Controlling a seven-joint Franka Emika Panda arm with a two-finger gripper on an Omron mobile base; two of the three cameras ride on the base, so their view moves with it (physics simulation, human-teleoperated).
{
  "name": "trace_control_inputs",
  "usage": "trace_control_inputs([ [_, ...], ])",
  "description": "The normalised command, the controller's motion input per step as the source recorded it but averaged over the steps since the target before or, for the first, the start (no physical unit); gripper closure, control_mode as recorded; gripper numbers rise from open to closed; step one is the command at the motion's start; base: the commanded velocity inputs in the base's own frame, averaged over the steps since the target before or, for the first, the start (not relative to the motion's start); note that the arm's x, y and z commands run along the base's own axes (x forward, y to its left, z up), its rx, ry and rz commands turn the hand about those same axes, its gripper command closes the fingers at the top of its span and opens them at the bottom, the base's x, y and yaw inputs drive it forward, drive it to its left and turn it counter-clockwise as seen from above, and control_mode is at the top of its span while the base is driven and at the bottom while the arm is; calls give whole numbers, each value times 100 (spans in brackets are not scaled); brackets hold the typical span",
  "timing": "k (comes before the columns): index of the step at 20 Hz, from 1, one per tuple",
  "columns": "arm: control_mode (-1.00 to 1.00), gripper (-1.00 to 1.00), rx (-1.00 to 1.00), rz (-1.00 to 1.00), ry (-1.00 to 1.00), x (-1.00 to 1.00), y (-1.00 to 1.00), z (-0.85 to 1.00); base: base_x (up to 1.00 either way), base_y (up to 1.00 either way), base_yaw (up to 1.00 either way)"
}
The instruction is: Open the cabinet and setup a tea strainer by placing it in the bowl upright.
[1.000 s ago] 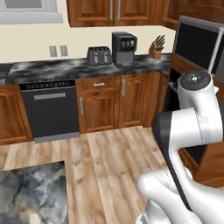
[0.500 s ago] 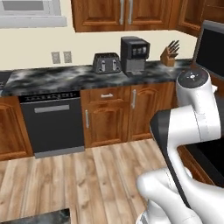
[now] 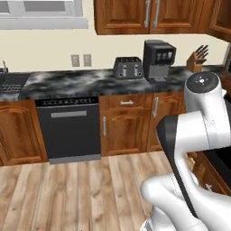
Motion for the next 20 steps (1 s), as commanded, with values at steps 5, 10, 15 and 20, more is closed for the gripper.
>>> trace_control_inputs([
  [5, 100, 100, 0, 0, 0, 0, 0, 0, 100, 30, 5],
  [10, 100, 100, 0, 0, 0, 0, 0, 0, 100, 32, 6],
  [15, 100, 100, 0, 0, 0, 0, 0, 0, 100, 50, 27],
  [20, 100, 100, 0, 0, 0, 0, 0, 0, 100, 65, 46],
])
